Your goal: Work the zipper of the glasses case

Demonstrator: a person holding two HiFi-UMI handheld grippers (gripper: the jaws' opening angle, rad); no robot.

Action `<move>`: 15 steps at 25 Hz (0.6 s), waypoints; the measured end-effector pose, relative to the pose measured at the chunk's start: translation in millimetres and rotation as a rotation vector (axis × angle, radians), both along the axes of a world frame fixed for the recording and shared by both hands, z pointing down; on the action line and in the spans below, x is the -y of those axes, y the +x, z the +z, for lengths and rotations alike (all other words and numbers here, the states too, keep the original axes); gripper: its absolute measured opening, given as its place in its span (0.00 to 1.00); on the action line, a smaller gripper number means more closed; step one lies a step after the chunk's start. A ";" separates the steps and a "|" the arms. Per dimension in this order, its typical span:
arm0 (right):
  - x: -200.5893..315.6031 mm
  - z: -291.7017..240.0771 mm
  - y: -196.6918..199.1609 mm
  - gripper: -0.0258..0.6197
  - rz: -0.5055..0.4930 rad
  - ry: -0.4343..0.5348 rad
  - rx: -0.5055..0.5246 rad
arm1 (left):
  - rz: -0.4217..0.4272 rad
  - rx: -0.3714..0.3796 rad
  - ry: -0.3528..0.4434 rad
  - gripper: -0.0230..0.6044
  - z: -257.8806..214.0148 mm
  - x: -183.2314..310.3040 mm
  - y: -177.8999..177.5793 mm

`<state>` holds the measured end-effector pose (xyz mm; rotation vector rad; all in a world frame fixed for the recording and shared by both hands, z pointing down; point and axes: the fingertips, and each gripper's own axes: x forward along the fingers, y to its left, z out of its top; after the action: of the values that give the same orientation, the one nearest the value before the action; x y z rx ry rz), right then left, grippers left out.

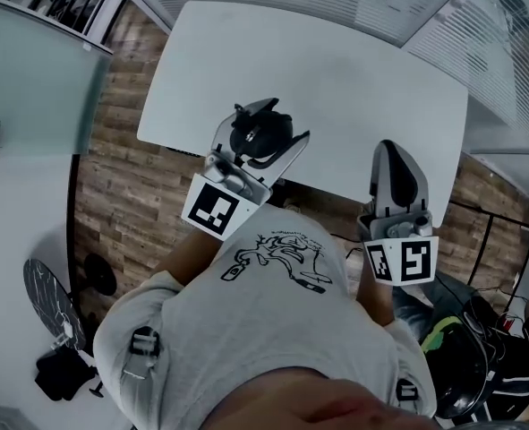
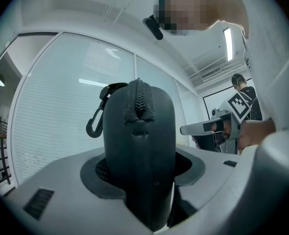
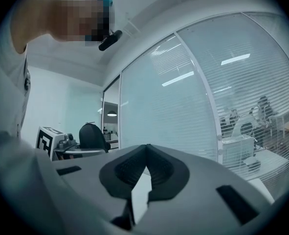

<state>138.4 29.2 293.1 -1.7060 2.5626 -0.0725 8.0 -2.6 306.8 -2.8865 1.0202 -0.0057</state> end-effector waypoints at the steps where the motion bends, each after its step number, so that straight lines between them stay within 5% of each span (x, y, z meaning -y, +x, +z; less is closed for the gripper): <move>1: 10.5 -0.7 -1.9 0.05 0.002 0.001 -0.001 | 0.002 0.000 0.002 0.43 -0.6 10.9 -1.7; 15: 125.1 -4.7 -12.8 0.05 0.046 0.004 -0.016 | 0.059 0.000 -0.001 0.43 2.8 129.3 -5.9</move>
<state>125.6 -95.9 288.4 -1.7700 2.5316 -0.0512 2.1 -131.9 309.6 -2.9165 0.9349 -0.0021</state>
